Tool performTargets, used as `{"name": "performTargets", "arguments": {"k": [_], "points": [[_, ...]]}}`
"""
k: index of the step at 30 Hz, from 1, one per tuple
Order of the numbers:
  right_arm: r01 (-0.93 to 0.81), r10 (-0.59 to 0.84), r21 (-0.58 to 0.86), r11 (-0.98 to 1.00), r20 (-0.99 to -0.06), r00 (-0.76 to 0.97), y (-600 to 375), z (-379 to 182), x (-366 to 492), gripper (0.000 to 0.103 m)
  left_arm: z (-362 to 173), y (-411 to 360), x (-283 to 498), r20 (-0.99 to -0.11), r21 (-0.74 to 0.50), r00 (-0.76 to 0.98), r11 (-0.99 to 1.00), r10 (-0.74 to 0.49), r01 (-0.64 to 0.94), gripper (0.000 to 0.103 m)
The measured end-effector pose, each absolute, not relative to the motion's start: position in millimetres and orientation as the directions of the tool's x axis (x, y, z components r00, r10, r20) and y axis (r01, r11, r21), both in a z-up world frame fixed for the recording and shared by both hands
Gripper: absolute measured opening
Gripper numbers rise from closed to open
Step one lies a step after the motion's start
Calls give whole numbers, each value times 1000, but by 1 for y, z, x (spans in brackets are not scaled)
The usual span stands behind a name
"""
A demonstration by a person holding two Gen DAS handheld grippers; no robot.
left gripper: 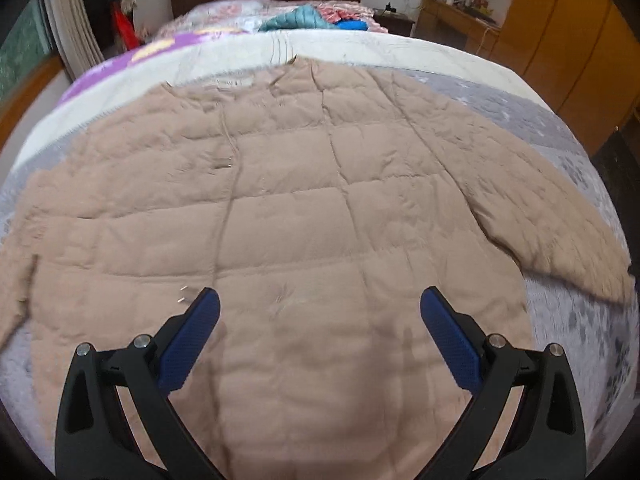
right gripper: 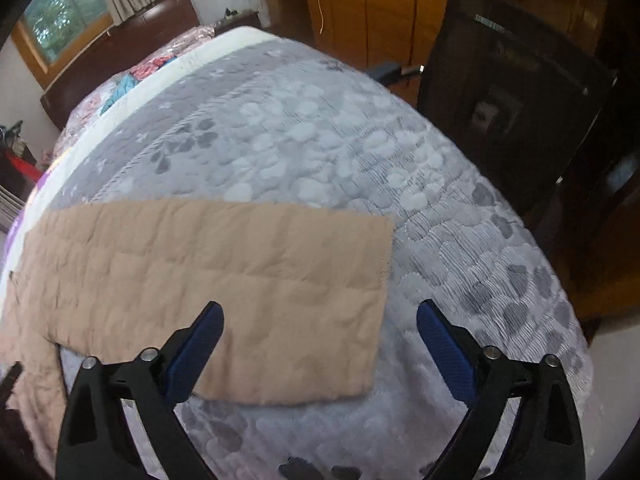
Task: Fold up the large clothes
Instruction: 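Reach the right tool to a coat sleeve cuff and grasp it, then fold the held sleeve across the coat body and open the right tool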
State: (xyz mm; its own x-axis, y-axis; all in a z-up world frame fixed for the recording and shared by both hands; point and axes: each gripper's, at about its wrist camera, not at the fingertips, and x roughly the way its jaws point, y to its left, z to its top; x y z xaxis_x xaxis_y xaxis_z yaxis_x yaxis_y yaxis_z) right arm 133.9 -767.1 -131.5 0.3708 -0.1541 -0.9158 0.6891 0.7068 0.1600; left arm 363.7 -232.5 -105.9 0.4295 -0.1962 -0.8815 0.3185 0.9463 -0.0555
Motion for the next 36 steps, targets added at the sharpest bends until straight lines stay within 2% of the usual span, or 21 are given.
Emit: {"name": "performTargets", "arguments": {"k": [4,6,8,10,11,12,13,15,18,22,26,31,36], "points": [[707,-104,204,677,-925,366,-792,-143,122,95,-119,-232,377,-882,-90,422,955,-209,283,99],[696,-33,269,665,-921,387,-800,-153,117,90,-126,-231,380,-887,-94,411,953,-211,287,99],[684,-37,271,678,-916,400,-798,-155,114,90,-130,-232,381,-887,-88,412,952,-209,293,99],[671,-58,253,697,-913,404,-794,-154,117,83,-132,-231,380,-881,-82,425,951,-209,299,99],[668,-71,238,705,-913,401,-791,-153,117,74,-132,-230,380,-878,-83,429,951,-211,299,99],[660,-75,235,713,-911,406,-788,-150,118,56,-132,-229,380,-876,-85,432,951,-214,299,99],[646,-62,254,720,-903,424,-785,-149,120,43,-131,-228,380,-875,-92,432,950,-220,297,99],[633,-15,306,711,-893,449,-783,-146,123,12,-129,-224,379,-872,-110,430,949,-236,297,99],[633,-30,312,709,-883,469,-776,-136,130,9,-123,-216,377,-867,-147,420,943,-267,298,94],[511,42,474,718,-761,647,-749,-99,139,8,-116,-204,376,-860,-190,406,932,-310,309,77],[360,128,508,783,-697,706,-696,-66,174,8,-110,-190,376,-849,-233,403,927,-342,295,77],[193,253,503,842,-686,682,-613,-53,231,8,-105,-181,376,-837,-228,428,929,-341,292,77],[101,307,465,879,-716,627,-544,-60,286,7,-103,-176,379,-835,-221,435,930,-336,294,77]]}}
